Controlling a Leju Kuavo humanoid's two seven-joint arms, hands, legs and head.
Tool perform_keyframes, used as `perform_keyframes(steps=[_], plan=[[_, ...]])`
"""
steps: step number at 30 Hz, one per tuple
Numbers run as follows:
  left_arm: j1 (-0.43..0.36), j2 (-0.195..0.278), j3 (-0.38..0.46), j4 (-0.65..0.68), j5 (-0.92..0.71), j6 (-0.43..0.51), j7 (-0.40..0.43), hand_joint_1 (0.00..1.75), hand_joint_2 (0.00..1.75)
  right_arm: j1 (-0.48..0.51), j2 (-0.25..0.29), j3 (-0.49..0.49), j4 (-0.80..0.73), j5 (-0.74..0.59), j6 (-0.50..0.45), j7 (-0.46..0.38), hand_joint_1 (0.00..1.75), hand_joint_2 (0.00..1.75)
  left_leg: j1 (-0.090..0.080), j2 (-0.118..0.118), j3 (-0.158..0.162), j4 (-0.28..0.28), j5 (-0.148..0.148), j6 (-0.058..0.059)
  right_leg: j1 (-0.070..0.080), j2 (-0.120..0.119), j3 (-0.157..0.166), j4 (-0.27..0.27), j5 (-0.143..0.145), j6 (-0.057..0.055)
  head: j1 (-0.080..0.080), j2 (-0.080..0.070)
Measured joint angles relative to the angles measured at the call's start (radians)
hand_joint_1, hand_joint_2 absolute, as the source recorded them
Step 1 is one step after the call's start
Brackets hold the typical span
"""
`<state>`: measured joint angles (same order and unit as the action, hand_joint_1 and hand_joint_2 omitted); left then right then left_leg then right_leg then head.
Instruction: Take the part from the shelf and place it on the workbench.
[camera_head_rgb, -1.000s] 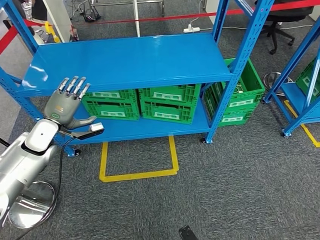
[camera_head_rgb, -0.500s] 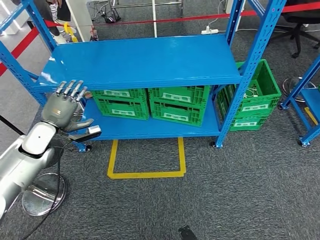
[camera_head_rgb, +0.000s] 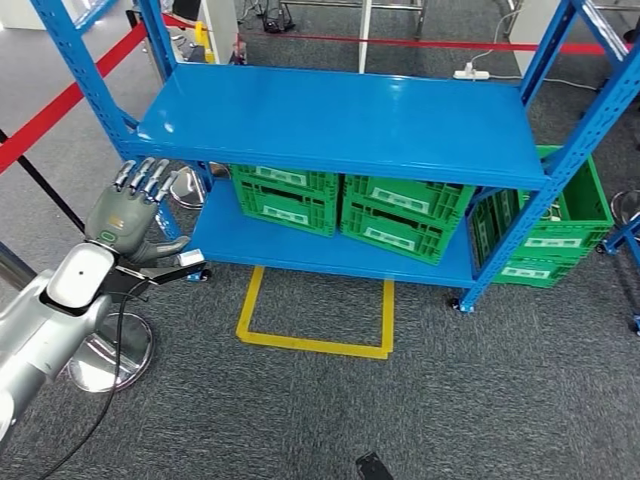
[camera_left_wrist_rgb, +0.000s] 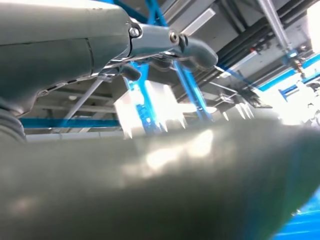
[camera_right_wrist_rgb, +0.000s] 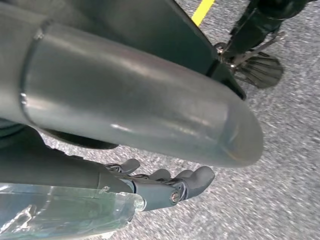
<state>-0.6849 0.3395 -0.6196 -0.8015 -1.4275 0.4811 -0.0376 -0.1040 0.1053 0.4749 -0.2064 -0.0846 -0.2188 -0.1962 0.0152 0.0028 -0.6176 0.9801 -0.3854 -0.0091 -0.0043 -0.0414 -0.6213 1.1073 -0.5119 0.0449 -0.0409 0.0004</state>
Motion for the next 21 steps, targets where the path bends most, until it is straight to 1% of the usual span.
perform_keyframes(steps=[1,2,3,4,5,6,7,8,9,10,12,13,14,18,21], plan=[[-0.001,-0.003,0.000,0.000,0.000,0.000,0.000,0.00,1.75,0.001,0.000,0.000,0.000,-0.002,0.002,0.002,0.00,1.31,0.000,-0.004,0.000,0.000,-0.001,0.003,-0.001,0.020,-0.030,0.065,-0.030,0.002,0.003,0.000],[-0.002,-0.006,-0.001,0.000,0.000,0.000,0.000,0.00,1.75,0.003,0.000,0.000,0.000,-0.004,0.004,0.005,0.00,1.75,-0.001,-0.009,0.000,0.000,-0.001,0.006,-0.001,0.031,-0.067,0.136,-0.057,0.004,0.004,0.000],[-0.002,-0.008,-0.001,0.001,0.000,0.000,0.000,0.00,1.75,0.005,-0.001,-0.001,0.000,-0.006,0.005,0.007,0.00,1.75,-0.002,-0.014,0.000,0.001,-0.002,0.008,-0.001,0.037,-0.097,0.190,-0.071,0.005,0.005,0.000],[-0.002,-0.010,-0.002,0.002,0.000,0.000,0.000,0.00,1.75,0.006,-0.001,-0.001,0.000,-0.007,0.007,0.008,0.00,1.75,-0.003,-0.020,0.001,0.001,-0.003,0.009,-0.001,0.038,-0.113,0.210,-0.065,0.005,0.005,0.000],[-0.002,-0.012,-0.002,0.003,0.001,0.000,0.000,0.00,1.75,0.007,-0.001,-0.001,0.000,-0.009,0.009,0.010,0.00,1.75,-0.003,-0.026,0.001,0.002,-0.003,0.008,-0.001,0.039,-0.109,0.188,-0.039,0.004,0.005,0.000],[-0.002,-0.014,-0.002,0.003,0.005,0.000,0.000,0.00,1.75,0.006,-0.001,-0.002,0.000,-0.012,0.010,0.012,0.00,1.75,-0.002,-0.030,0.002,0.004,-0.005,0.008,-0.002,0.039,-0.086,0.129,0.000,0.007,0.005,0.000],[-0.004,-0.017,-0.002,0.004,0.013,-0.002,-0.001,0.00,1.75,0.005,-0.001,-0.003,0.000,-0.016,0.012,0.016,0.00,1.31,-0.001,-0.035,0.001,0.008,-0.008,0.006,-0.006,0.041,-0.056,0.057,0.035,0.015,0.005,0.000],[-0.007,-0.019,0.000,0.006,0.027,-0.007,-0.002,0.00,1.75,0.004,0.000,-0.005,0.000,-0.020,0.014,0.021,0.00,0.87,-0.002,-0.039,-0.002,0.017,-0.012,0.004,-0.011,0.045,-0.027,-0.006,0.061,0.023,0.008,0.000],[-0.010,-0.021,0.002,0.007,0.045,-0.012,-0.006,0.00,1.75,0.004,0.001,-0.008,0.000,-0.026,0.019,0.026,0.00,0.44,-0.006,-0.042,-0.006,0.025,-0.013,0.004,-0.014,0.049,-0.008,-0.045,0.071,0.022,0.009,0.000],[-0.013,-0.023,0.004,0.009,0.064,-0.017,-0.011,0.00,1.31,0.003,0.002,-0.012,0.000,-0.031,0.027,0.027,0.00,0.00,-0.010,-0.044,-0.011,0.030,-0.014,0.004,-0.016,0.052,-0.001,-0.059,0.071,0.019,0.011,0.000],[-0.017,-0.028,0.008,0.012,0.092,-0.021,-0.027,0.00,0.44,0.004,0.003,-0.019,0.000,-0.037,0.050,0.020,0.00,0.00,-0.014,-0.045,-0.015,0.028,-0.010,0.005,-0.014,0.056,-0.002,-0.058,0.070,0.001,0.010,0.000],[-0.018,-0.030,0.008,0.013,0.099,-0.021,-0.033,0.00,0.00,0.004,0.003,-0.023,0.000,-0.038,0.059,0.015,0.00,0.00,-0.013,-0.044,-0.014,0.025,-0.009,0.004,-0.013,0.058,-0.004,-0.058,0.072,0.001,0.010,0.000],[-0.019,-0.032,0.008,0.014,0.102,-0.023,-0.038,0.00,0.00,0.004,0.003,-0.025,0.000,-0.035,0.065,0.013,0.00,0.00,-0.012,-0.043,-0.014,0.023,-0.008,0.003,-0.012,0.059,-0.005,-0.058,0.072,-0.002,0.010,0.000],[-0.029,-0.037,0.005,0.022,0.099,-0.024,-0.044,0.00,0.00,0.003,0.002,-0.026,0.000,-0.017,0.073,0.039,0.00,0.00,-0.007,-0.042,-0.013,0.017,-0.006,-0.014,-0.007,0.061,-0.006,-0.058,0.072,-0.009,0.010,0.000],[-0.034,-0.039,0.003,0.028,0.096,-0.022,-0.044,0.00,0.00,0.003,0.002,-0.026,0.000,-0.018,0.080,0.045,0.00,0.00,-0.006,-0.042,-0.013,0.016,-0.005,-0.018,-0.005,0.060,-0.006,-0.058,0.072,-0.013,0.011,0.000]])
